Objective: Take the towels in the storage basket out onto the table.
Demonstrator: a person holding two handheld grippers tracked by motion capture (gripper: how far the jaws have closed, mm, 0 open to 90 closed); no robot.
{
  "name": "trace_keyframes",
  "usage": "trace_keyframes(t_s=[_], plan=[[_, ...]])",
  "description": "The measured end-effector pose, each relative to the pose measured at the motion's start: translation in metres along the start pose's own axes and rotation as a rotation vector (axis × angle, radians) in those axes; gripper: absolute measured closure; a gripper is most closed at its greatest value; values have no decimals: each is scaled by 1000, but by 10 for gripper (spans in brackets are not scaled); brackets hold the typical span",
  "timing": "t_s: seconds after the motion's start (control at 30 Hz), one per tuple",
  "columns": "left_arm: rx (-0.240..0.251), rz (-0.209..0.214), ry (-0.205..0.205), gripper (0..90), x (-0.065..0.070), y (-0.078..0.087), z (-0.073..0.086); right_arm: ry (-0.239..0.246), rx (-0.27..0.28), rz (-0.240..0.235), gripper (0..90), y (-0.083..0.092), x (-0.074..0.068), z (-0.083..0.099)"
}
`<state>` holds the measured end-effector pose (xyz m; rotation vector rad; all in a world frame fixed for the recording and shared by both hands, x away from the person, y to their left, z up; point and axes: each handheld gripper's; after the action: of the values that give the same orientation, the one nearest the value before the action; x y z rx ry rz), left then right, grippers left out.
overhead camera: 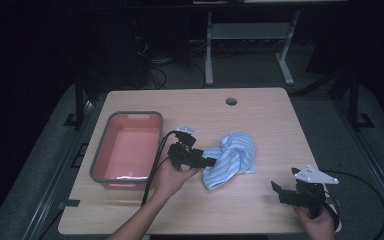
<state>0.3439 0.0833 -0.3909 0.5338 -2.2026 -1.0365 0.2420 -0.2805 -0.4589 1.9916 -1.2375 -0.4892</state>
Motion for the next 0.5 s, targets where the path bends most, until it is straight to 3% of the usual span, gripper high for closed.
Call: trace_keyframes(t_s=[0.5], plan=[[-9, 13, -12, 295, 2, 3, 22, 14, -9, 2, 139, -2, -2, 0]])
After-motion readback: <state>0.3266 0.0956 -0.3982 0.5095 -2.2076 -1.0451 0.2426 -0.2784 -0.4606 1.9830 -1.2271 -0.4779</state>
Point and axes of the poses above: each handheld gripper's, and its own axes: y roughly backward along the jaws, z roughly out of its underside, x roughly to its right, and after that the axes turned 13 degrees about -x, right-handed
